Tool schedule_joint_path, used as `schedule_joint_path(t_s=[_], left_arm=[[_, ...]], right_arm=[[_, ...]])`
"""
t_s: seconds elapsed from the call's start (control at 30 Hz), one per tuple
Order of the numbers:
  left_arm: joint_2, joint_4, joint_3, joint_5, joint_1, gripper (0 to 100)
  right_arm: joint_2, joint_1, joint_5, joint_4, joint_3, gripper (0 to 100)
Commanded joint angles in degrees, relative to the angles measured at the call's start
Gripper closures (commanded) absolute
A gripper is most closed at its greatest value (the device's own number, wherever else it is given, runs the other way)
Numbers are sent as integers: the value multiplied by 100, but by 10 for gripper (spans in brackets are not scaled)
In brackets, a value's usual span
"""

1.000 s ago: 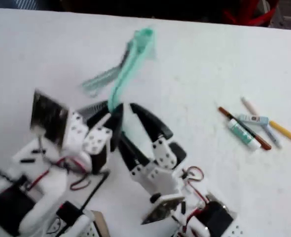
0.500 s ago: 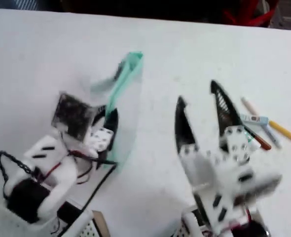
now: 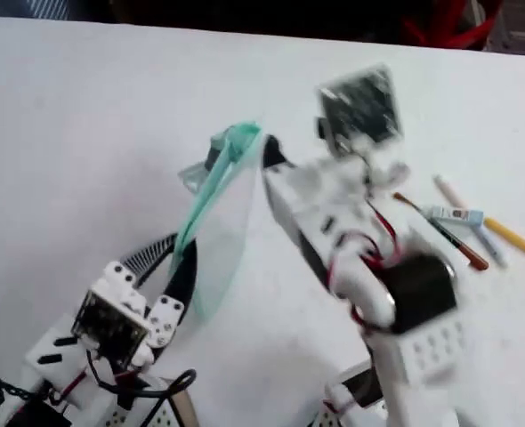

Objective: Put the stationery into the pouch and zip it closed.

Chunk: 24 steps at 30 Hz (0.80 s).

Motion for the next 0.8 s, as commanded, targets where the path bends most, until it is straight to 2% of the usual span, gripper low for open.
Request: schedule_joint_path(t_s=[0.0, 0.1, 0.17, 0.23, 0.37, 0.53, 0.67, 0.77], left_arm=[[57, 149, 176, -79, 31, 975], [154, 167, 158, -88, 40, 974], [154, 158, 167, -88, 40, 974], [154, 158, 167, -88, 40, 974], [154, 149, 167, -88, 40, 975], [154, 149, 167, -79, 40, 976], [154, 149, 167, -53, 40, 976], [154, 149, 167, -53, 40, 976]], right_arm=[[1015, -259, 0, 356, -1442, 787], [1868, -505, 0, 927, -2479, 791], [2422, -637, 0, 1446, -3121, 830], [2941, -681, 0, 1956, -3754, 872], [3705, -646, 0, 2747, -4712, 878], [3723, -567, 0, 2738, -4352, 872], [3723, -532, 0, 2738, -4229, 822], [3723, -532, 0, 2738, -4158, 906]])
